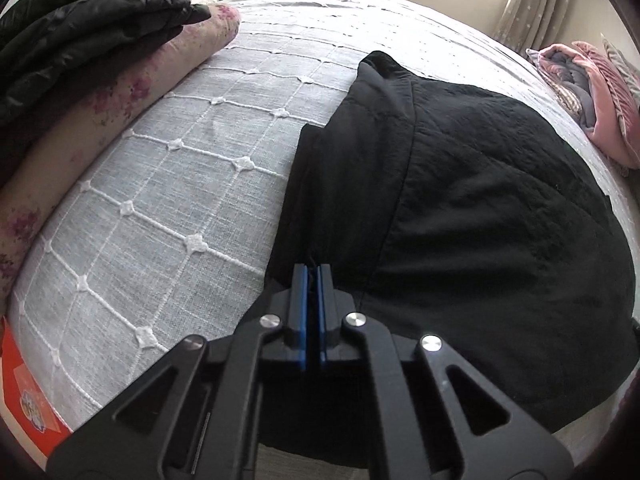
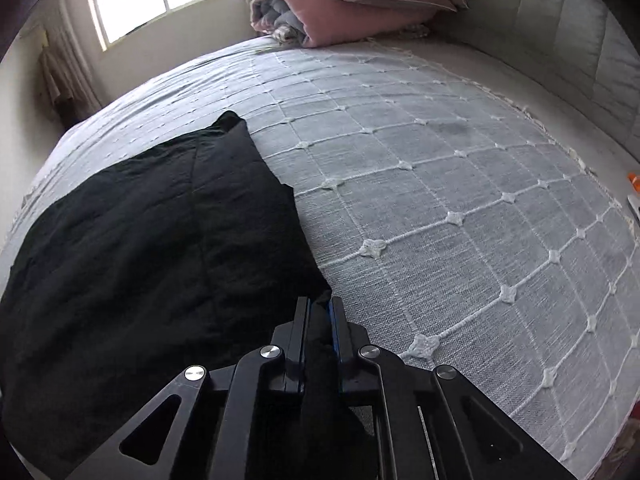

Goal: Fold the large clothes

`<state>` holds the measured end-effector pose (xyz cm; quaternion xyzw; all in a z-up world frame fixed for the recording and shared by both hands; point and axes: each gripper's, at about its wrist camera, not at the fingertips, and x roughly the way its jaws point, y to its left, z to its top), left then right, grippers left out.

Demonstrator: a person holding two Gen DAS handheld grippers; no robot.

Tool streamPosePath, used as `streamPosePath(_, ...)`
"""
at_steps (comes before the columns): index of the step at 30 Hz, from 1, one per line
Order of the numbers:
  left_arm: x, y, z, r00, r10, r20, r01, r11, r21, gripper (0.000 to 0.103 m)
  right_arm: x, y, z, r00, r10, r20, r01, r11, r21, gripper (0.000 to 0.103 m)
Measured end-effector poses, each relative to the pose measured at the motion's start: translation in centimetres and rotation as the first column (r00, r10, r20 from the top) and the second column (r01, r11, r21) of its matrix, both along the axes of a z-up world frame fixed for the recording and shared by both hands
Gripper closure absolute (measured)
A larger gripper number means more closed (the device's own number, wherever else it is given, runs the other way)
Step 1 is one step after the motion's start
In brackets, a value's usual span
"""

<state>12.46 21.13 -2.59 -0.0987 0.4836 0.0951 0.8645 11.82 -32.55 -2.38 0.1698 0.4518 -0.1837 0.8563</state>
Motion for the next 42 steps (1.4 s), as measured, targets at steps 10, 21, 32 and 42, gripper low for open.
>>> streamPosePath(10, -2.7, 0.0, 4.4, 0.981, -0.004, 0.195, -0.008, 0.998, 0.058, 0.080, -5.1, 1.3, 4.7, 0.979, -0.064, 0.194, 0.075, 0.996, -0.051, 0.040)
streamPosePath(21, -2.5, -9.8, 4.5, 0.931, -0.305, 0.200, 0.299, 0.952, 0.062, 0.058, -2.4, 14.8, 3.3, 0.901, 0.425, 0.084, -0.421, 0.905, -0.062, 0.041)
streamPosePath(32, -0.4, -7.1, 1.3, 0.985, -0.170, 0.008, 0.170, 0.985, -0.036, 0.078, -2.0, 11.1, 1.7, 0.954, 0.299, -0.026, -0.299, 0.947, -0.112, 0.041)
streamPosePath(42, -0.5, -5.2, 3.5, 0.980, -0.168, 0.107, 0.178, 0.979, -0.096, 0.073, -3.0, 8.4, 4.8, 0.977, 0.191, 0.091, -0.180, 0.976, -0.119, 0.047)
